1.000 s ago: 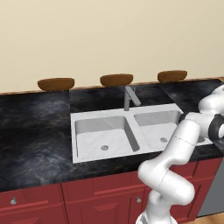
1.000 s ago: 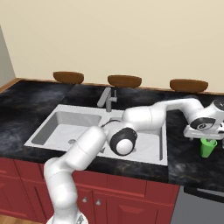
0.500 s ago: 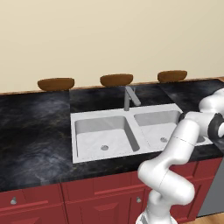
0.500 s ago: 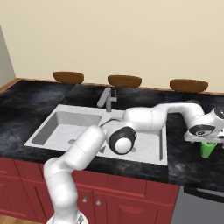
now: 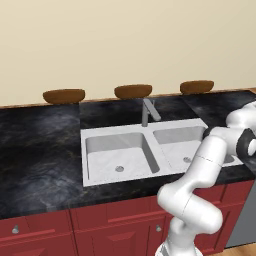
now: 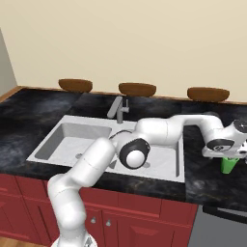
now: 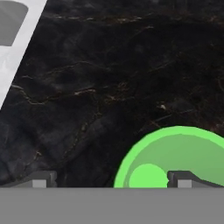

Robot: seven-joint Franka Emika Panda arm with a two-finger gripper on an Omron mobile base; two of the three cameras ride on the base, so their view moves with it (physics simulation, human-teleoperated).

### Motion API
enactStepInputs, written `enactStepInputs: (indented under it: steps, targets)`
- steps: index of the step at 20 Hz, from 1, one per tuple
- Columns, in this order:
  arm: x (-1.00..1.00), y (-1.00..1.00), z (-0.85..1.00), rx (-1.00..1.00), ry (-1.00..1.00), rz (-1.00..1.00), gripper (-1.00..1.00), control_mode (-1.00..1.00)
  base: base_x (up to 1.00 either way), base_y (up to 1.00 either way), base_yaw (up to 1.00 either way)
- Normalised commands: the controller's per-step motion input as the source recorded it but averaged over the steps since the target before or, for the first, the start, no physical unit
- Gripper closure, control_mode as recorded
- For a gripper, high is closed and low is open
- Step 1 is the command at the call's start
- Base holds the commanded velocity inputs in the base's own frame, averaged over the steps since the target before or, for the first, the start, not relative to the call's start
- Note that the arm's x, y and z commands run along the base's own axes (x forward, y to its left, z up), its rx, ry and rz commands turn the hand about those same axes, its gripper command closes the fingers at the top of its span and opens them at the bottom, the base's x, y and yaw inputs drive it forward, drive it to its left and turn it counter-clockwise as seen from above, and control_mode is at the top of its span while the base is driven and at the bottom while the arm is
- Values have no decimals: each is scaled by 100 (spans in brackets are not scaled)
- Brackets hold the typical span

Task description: Place the cup in the left basin and the teapot in the right basin of the sink.

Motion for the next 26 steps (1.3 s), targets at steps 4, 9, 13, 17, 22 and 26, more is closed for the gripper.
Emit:
enactStepInputs:
  steps: [4,9,13,17,22,26]
  targets:
    - [18,0,-2,0,0,0,-100,-100,0,0,0]
    - [16,-1,-6,0,0,0,-100,-100,0,0,0]
    - [10,-7,-14,0,0,0,-100,-100,0,0,0]
    - [2,-13,-15,0,0,0,-100,-100,0,0,0]
    - [0,-2,-15,0,0,0,100,-100,0,0,0]
    - [0,0,-2,0,0,0,100,-100,0,0,0]
